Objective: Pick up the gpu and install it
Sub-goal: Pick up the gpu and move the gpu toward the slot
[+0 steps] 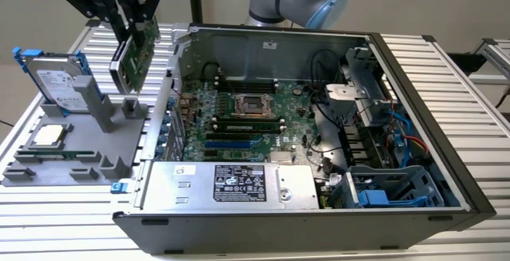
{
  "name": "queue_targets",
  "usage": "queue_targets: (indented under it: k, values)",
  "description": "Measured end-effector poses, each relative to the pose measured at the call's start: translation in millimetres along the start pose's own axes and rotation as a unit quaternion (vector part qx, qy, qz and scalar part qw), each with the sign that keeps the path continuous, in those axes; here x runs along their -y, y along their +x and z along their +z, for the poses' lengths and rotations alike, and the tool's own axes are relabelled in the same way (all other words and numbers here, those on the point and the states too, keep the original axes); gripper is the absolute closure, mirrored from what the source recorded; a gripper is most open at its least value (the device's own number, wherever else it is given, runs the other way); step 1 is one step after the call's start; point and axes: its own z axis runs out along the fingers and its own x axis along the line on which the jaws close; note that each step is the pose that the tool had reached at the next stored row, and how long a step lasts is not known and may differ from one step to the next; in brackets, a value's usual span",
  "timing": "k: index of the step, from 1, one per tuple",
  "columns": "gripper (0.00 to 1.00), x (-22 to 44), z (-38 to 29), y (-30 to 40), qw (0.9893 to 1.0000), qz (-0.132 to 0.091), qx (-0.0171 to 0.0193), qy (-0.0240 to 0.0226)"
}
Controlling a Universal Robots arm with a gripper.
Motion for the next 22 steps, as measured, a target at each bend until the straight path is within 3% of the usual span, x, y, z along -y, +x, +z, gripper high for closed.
queue_targets:
  k: [22]
  values:
    - [1.00,-0.3,0.3,-7.1,1.0000,0.000,0.0000,0.0000]
